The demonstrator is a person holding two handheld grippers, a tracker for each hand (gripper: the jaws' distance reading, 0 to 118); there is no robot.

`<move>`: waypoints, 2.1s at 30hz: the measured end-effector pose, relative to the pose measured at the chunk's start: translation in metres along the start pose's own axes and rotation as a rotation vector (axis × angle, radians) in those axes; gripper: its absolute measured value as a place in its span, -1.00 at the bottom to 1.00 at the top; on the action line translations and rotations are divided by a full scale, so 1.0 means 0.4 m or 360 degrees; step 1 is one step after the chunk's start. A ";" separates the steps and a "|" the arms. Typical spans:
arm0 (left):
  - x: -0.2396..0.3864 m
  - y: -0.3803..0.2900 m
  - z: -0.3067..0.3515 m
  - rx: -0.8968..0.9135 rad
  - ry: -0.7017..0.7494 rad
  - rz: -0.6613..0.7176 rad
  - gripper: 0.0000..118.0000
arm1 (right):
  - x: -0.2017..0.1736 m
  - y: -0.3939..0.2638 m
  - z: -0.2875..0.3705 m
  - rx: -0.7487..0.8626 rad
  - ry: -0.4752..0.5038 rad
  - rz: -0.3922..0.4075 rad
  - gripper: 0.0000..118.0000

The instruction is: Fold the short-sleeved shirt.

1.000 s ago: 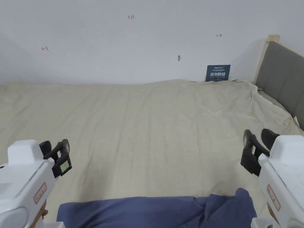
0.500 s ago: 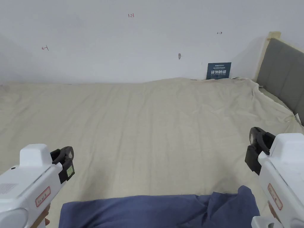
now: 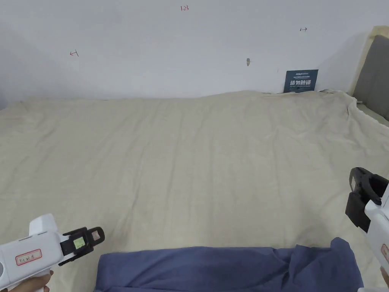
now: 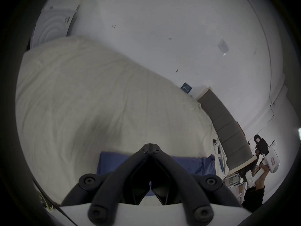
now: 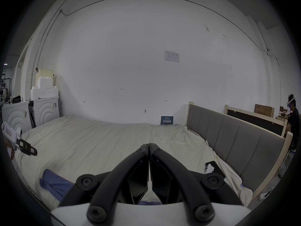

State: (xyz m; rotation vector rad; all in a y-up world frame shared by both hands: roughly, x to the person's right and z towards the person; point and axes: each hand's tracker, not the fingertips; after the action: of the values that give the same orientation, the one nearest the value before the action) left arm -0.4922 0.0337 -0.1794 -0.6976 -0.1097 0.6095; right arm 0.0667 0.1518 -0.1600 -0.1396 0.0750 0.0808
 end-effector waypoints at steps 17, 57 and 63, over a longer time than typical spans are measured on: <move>-0.186 -0.097 -0.192 -0.0471 0.0221 0.0062 0.31 | 0.012 -0.069 -0.064 -0.0184 -0.0041 0.0016 -1.00; 0.110 0.008 -0.009 -0.0311 0.0379 -0.0168 -0.86 | 0.100 -0.066 -0.016 -0.0133 -0.0032 -0.0095 -1.00; 0.314 -0.029 -0.124 -0.0448 0.0140 -0.0201 -0.86 | 0.130 -0.077 -0.005 -0.0123 -0.0026 -0.0136 -1.00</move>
State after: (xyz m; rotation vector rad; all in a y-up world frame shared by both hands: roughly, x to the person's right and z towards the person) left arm -0.3687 0.0690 -0.2230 -0.9812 -0.1585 0.4451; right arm 0.1208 0.1251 -0.1620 -0.2189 0.0495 -0.0008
